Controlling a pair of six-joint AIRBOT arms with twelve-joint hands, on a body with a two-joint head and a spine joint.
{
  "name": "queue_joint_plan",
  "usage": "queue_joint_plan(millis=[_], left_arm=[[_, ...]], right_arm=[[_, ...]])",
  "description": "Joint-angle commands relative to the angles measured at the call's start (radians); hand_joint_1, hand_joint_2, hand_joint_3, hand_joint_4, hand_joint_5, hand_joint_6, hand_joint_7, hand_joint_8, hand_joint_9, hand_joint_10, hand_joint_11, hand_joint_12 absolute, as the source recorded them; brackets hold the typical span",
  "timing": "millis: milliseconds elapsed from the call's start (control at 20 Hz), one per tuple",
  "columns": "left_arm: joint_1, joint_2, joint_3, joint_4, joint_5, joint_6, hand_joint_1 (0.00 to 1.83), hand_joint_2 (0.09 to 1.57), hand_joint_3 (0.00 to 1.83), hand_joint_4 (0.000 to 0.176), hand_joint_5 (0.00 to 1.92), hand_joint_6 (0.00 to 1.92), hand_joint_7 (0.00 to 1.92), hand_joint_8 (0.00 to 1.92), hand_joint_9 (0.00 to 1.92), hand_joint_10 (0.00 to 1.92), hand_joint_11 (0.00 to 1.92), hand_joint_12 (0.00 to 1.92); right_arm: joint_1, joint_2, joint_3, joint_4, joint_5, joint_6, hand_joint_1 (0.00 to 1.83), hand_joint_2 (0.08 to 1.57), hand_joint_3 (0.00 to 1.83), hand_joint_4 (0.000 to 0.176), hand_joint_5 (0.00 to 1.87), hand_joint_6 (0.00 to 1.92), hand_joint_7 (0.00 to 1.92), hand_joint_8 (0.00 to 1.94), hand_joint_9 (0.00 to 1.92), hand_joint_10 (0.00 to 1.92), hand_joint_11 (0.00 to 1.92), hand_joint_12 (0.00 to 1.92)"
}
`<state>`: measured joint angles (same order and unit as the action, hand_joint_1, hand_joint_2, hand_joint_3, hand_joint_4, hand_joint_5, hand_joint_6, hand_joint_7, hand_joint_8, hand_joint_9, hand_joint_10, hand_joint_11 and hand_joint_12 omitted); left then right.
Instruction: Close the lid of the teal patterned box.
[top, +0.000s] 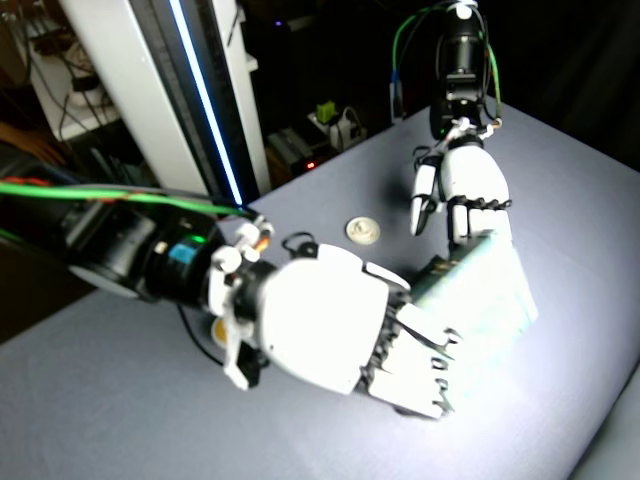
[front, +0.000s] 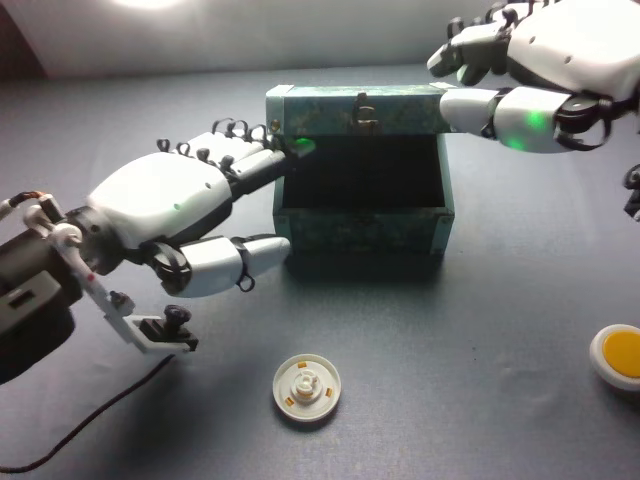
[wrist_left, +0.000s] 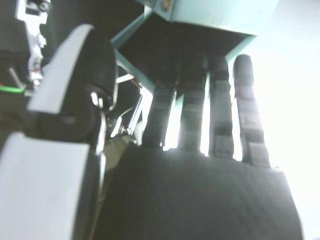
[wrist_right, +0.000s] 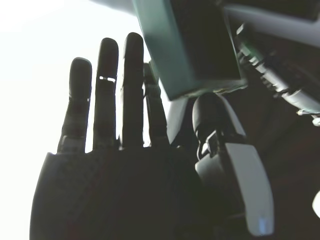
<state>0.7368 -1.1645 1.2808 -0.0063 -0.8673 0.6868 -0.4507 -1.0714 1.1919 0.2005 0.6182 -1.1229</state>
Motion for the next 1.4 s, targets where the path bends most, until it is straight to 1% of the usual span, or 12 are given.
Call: queue_joint_plan(millis=[0, 200, 450, 600, 750, 850, 900, 950, 1100, 1200, 1250, 1350], left_arm=[[-0.001, 0.009, -0.008, -0.01, -0.157, -0.003, 0.17, 1.44, 0.0, 0.06, 0.02, 0.0, 0.04, 0.0, 0.0, 0.0, 0.0, 0.21], [0.031, 0.036, -0.04, -0.01, -0.206, -0.004, 0.06, 1.41, 0.0, 0.081, 0.09, 0.02, 0.07, 0.01, 0.01, 0.0, 0.0, 0.11], [0.057, 0.052, -0.06, -0.01, -0.238, -0.004, 0.2, 1.4, 0.0, 0.0, 0.29, 0.05, 0.26, 0.03, 0.21, 0.07, 0.0, 1.08], [0.058, 0.052, -0.06, -0.011, -0.237, -0.004, 0.22, 1.38, 0.0, 0.006, 0.42, 0.1, 0.46, 0.07, 0.45, 0.2, 0.0, 1.57], [0.063, 0.052, -0.058, -0.022, -0.232, -0.004, 0.26, 1.4, 0.0, 0.0, 0.53, 0.38, 0.56, 0.74, 0.49, 1.31, 0.37, 1.83], [0.065, 0.051, -0.057, -0.029, -0.235, -0.004, 0.31, 1.41, 0.0, 0.0, 0.48, 0.79, 0.5, 1.09, 0.51, 1.5, 0.44, 1.91], [0.066, 0.052, -0.057, -0.032, -0.241, -0.004, 0.56, 1.43, 0.0, 0.132, 0.44, 1.57, 0.53, 1.25, 0.56, 1.6, 0.53, 1.92], [0.068, 0.054, -0.059, -0.033, -0.25, -0.004, 0.6, 1.44, 0.0, 0.167, 0.42, 1.76, 0.56, 1.39, 0.62, 1.68, 0.62, 1.92], [0.083, 0.077, -0.082, -0.034, -0.315, 0.0, 0.65, 1.44, 0.0, 0.14, 0.45, 1.81, 0.65, 1.68, 0.75, 1.86, 0.81, 1.92], [0.086, 0.081, -0.087, -0.035, -0.325, 0.002, 0.58, 1.47, 0.0, 0.171, 0.38, 1.86, 0.36, 1.2, 0.32, 1.55, 0.26, 1.92], [0.087, 0.084, -0.089, -0.035, -0.331, 0.004, 0.52, 1.47, 0.0, 0.011, 0.22, 1.14, 0.34, 0.99, 0.26, 1.39, 0.12, 1.91], [0.091, 0.091, -0.096, -0.037, -0.349, 0.009, 0.42, 1.44, 0.0, 0.0, 0.25, 0.39, 0.38, 0.37, 0.27, 0.85, 0.0, 1.63]], right_arm=[[-0.002, 0.018, -0.012, -0.011, 0.159, 0.002, 0.0, 1.4, 0.0, 0.0, 0.08, 0.88, 0.19, 1.12, 0.1, 1.56, 0.01, 1.92], [-0.061, 0.082, -0.087, -0.027, 0.261, 0.007, 0.0, 1.4, 0.0, 0.0, 0.0, 1.01, 0.13, 0.73, 0.0, 1.17, 0.0, 1.88], [-0.212, 0.161, -0.169, -0.045, 0.471, 0.119, 0.0, 1.31, 0.0, 0.0, 0.0, 0.97, 0.13, 0.63, 0.0, 1.14, 0.0, 1.86], [-0.308, 0.191, -0.207, -0.027, 0.586, 0.157, 0.0, 1.29, 0.0, 0.0, 0.07, 0.88, 0.21, 0.75, 0.07, 1.28, 0.0, 1.9], [-0.369, 0.213, -0.239, -0.006, 0.662, 0.158, 0.0, 1.36, 0.01, 0.0, 0.08, 0.78, 0.17, 0.77, 0.01, 1.31, 0.0, 1.92], [-0.394, 0.222, -0.252, 0.001, 0.695, 0.163, 0.0, 1.38, 0.01, 0.0, 0.03, 0.8, 0.1, 0.82, 0.0, 1.25, 0.0, 1.84], [-0.407, 0.226, -0.258, 0.006, 0.714, 0.166, 0.0, 1.38, 0.0, 0.0, 0.02, 0.83, 0.11, 0.82, 0.0, 1.24, 0.0, 1.79], [-0.419, 0.231, -0.264, 0.01, 0.734, 0.169, 0.0, 1.38, 0.0, 0.0, 0.01, 0.85, 0.12, 0.82, 0.01, 1.24, 0.0, 1.76], [-0.437, 0.249, -0.278, 0.012, 0.776, 0.173, 0.0, 1.33, 0.0, 0.0, 0.0, 0.81, 0.15, 0.59, 0.01, 1.09, 0.0, 1.7], [-0.438, 0.252, -0.28, 0.012, 0.78, 0.173, 0.0, 1.36, 0.0, 0.0, 0.0, 0.83, 0.1, 0.13, 0.0, 0.26, 0.0, 0.89], [-0.438, 0.254, -0.281, 0.011, 0.784, 0.173, 0.0, 1.36, 0.0, 0.0, 0.0, 0.82, 0.11, 0.06, 0.02, 0.1, 0.0, 0.62], [-0.441, 0.26, -0.284, 0.01, 0.792, 0.173, 0.0, 1.42, 0.01, 0.0, 0.0, 0.66, 0.19, 0.03, 0.12, 0.13, 0.0, 0.9]])
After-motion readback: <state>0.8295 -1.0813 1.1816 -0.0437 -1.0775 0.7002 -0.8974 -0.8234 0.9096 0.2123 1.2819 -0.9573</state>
